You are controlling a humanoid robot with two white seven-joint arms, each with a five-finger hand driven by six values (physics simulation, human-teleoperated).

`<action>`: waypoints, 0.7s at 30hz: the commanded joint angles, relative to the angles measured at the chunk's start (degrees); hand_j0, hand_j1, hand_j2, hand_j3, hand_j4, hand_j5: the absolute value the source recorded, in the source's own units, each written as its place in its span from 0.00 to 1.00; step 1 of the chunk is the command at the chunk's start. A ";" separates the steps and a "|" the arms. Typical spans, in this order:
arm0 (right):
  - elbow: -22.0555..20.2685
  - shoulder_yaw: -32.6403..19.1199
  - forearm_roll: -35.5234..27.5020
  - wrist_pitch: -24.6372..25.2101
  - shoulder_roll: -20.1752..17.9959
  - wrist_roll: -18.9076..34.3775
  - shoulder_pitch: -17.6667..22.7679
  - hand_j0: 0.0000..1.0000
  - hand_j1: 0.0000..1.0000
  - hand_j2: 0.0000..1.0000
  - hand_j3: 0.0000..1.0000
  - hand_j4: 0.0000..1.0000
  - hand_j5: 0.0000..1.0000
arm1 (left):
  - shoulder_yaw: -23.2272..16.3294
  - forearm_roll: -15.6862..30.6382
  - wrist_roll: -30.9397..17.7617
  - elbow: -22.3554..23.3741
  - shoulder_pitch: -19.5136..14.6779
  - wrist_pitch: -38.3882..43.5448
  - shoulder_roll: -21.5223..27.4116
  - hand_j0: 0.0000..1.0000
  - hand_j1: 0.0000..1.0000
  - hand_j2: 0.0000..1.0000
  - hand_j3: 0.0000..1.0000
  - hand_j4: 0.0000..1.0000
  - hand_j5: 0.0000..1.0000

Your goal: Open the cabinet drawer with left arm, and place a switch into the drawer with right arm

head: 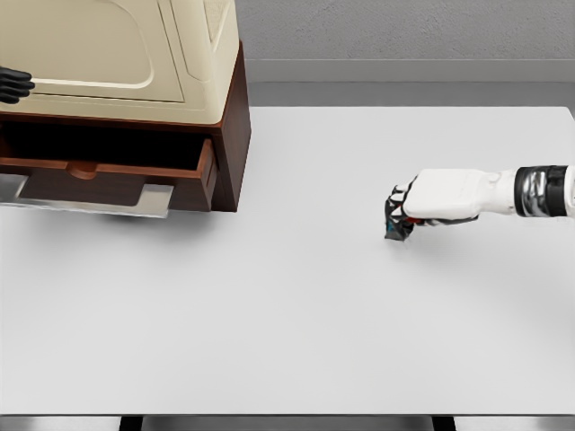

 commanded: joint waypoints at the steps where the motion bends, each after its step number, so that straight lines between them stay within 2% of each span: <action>1: 0.43 -0.83 -1.37 0.16 1.69 -0.04 -0.26 0.41 0.41 0.41 0.41 0.41 0.41 | 0.10 0.30 0.01 0.02 0.00 0.06 0.08 1.00 1.00 1.00 1.00 1.00 1.00; 8: 0.43 -0.83 -1.46 0.16 8.73 -0.04 -5.36 0.42 0.42 0.42 0.42 0.42 0.42 | 0.10 0.04 0.01 0.10 0.09 0.15 0.08 1.00 1.00 1.00 1.00 1.00 1.00; 16: 0.43 -0.83 -1.46 0.16 13.03 -0.04 -8.70 0.41 0.41 0.41 0.41 0.41 0.41 | 0.10 0.04 0.01 0.81 0.18 0.06 0.08 1.00 1.00 1.00 1.00 1.00 1.00; 21: 0.43 -0.57 -1.28 0.16 17.43 -0.04 -10.63 0.41 0.41 0.41 0.41 0.41 0.41 | 0.10 0.04 0.01 0.81 0.09 0.06 -0.36 1.00 1.00 1.00 1.00 1.00 1.00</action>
